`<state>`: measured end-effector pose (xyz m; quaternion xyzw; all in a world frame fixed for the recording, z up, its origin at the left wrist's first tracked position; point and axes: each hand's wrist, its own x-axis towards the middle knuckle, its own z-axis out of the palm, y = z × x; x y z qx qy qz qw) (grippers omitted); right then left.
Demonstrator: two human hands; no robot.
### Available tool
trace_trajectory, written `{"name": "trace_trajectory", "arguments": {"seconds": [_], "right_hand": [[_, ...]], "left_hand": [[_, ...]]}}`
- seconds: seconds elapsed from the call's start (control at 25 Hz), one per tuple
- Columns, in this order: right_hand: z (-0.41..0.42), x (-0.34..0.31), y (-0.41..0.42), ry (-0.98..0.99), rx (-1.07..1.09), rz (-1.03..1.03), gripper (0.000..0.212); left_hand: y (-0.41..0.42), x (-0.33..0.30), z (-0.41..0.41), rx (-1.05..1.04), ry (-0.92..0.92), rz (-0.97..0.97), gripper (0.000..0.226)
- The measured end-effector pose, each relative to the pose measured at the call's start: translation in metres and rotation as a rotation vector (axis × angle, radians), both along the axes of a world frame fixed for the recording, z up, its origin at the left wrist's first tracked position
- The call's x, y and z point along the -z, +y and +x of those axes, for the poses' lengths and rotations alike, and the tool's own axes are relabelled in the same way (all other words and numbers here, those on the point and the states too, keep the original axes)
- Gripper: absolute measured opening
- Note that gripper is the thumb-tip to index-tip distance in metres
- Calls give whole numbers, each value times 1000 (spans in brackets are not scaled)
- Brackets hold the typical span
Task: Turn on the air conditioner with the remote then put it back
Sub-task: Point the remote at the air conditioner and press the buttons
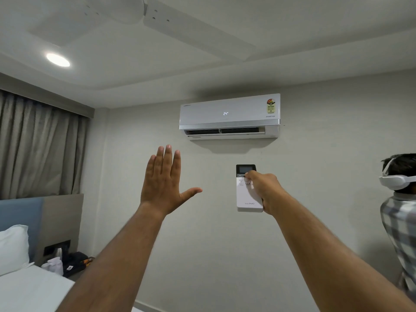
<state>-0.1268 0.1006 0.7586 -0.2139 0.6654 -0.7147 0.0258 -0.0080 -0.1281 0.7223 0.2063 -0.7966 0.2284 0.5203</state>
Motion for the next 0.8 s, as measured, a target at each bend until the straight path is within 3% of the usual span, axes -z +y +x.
{"name": "trace_trajectory", "arguments": {"seconds": [0.8], "right_hand": [[-5,-1,6,10,-19,-12,13]], "left_hand": [[3,0,-6,23,0,-6,117]]}}
